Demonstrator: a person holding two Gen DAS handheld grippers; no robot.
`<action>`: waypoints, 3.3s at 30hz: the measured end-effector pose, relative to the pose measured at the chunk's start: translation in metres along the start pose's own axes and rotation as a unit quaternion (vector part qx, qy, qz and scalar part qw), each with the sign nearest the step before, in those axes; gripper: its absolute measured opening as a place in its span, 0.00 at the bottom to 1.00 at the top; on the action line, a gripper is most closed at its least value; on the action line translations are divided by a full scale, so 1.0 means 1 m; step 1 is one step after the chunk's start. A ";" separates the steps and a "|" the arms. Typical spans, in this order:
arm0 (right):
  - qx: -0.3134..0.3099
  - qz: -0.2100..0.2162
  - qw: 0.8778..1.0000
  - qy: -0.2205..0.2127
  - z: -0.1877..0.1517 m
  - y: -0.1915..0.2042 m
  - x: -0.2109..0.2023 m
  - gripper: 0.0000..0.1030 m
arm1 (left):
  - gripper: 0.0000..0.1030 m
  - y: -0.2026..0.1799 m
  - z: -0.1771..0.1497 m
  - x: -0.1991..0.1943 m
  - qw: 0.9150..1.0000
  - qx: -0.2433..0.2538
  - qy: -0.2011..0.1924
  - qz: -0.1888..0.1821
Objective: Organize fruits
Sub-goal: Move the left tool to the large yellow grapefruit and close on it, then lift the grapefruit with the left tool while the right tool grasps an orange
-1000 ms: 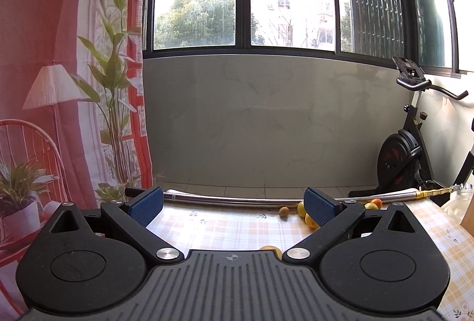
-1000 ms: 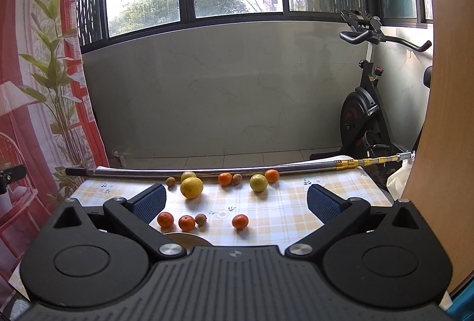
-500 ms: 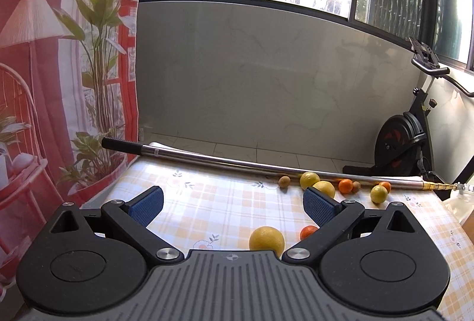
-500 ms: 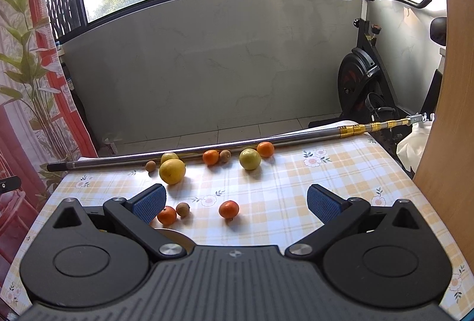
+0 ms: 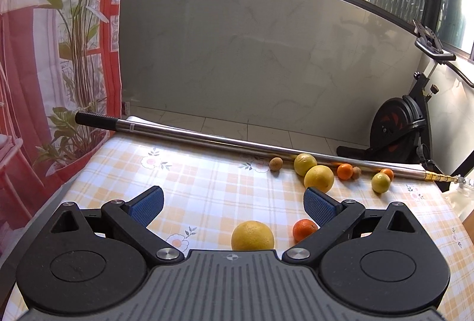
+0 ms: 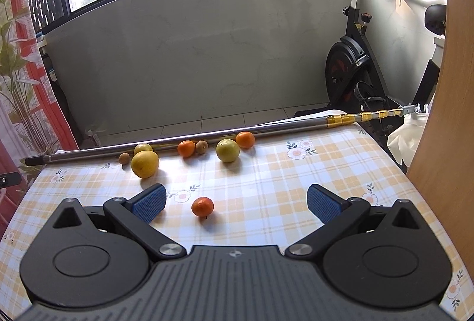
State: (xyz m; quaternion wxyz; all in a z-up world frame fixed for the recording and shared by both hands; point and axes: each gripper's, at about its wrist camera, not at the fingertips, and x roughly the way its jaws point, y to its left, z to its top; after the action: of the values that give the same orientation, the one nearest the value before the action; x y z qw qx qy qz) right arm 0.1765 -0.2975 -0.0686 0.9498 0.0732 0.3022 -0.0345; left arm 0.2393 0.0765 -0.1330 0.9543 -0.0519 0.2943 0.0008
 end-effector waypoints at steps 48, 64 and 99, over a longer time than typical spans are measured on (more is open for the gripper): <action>0.051 0.015 0.993 0.104 -0.009 -0.014 0.086 0.88 | 0.57 -0.017 -0.051 0.134 0.981 0.061 0.177 -0.043; -0.035 0.077 0.988 0.126 0.000 0.033 0.109 0.81 | 0.56 0.002 -0.033 0.074 0.992 0.038 0.118 -0.035; -0.242 0.198 0.925 0.219 -0.025 0.195 0.220 0.41 | 0.56 0.041 -0.027 0.048 0.995 -0.011 0.094 -0.012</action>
State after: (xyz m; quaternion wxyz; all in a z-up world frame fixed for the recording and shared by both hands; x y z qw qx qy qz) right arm 0.3630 -0.1052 -0.1932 0.8366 -0.0944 0.4808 0.2449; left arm 0.2624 0.1130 -0.1865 0.9217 -0.0659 0.3821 -0.0126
